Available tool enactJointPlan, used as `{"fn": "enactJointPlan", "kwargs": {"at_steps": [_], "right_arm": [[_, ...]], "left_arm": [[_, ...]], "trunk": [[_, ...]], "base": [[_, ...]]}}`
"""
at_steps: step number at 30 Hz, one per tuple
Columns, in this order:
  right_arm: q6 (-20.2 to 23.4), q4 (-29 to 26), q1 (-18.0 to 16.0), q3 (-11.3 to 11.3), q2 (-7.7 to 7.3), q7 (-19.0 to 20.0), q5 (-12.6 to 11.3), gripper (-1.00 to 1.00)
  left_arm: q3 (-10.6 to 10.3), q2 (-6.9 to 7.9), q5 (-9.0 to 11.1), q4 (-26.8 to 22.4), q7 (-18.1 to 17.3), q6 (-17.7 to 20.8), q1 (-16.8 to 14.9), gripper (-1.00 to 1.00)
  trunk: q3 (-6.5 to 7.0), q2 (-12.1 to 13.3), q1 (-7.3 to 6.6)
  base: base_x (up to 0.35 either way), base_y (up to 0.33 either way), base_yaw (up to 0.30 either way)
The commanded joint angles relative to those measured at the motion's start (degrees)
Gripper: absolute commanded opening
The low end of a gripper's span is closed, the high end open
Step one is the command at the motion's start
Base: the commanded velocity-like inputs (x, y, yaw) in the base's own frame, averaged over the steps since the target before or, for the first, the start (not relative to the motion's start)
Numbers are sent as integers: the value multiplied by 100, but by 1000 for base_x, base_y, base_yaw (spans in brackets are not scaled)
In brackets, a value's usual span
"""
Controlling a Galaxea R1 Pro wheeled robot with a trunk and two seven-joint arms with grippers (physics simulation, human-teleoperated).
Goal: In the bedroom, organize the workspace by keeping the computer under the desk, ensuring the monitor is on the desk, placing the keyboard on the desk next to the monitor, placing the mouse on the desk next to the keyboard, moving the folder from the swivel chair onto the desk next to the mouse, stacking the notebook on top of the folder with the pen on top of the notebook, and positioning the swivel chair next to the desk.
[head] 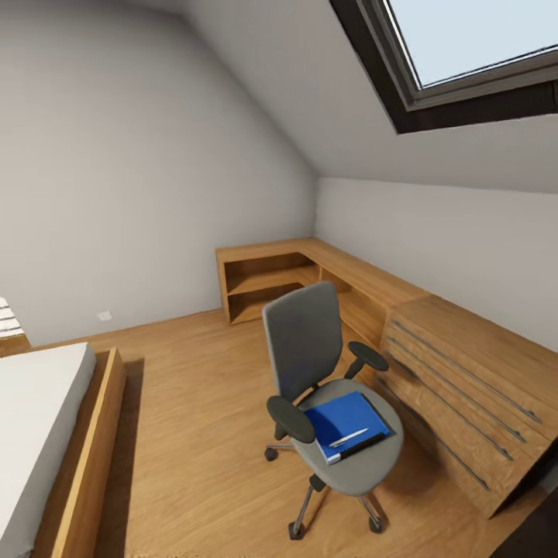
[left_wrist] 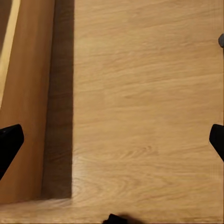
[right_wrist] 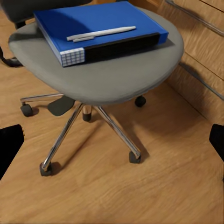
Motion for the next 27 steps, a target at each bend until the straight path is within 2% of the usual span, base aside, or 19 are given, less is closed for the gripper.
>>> {"fn": "enactJointPlan", "kwargs": {"at_steps": [1,5,10,11,16,27], "right_arm": [[-1,1,-4,48,1,-58,9,100],[-1,3,-5,45,1,-53,13,100],[1,-3,-5,39,-9,-53,16,100],[4,-4,-5,38,-15,-54,15,100],[-1,-4,-3,37,-11,-57,15,100],[10,-4,-4,29,-11,-59,8,100]], "left_arm": [[-48,3,23,-24,47,80,-4,100],[-47,16,23,-214,44,642,-4,100],[27,31,23,-424,44,810,-4,100],[455,25,20,-596,42,838,-4,100],[881,7,8,-836,45,849,-4,100],[965,19,6,-886,-8,897,-4,100]], "trunk": [[-29,-46,23],[-108,-206,111],[-200,-407,221],[-218,-447,243],[-308,-648,352],[-505,-1089,594]], "base": [[0,0,173],[0,0,73],[0,0,16],[0,0,2],[0,0,0],[0,0,0]]}}
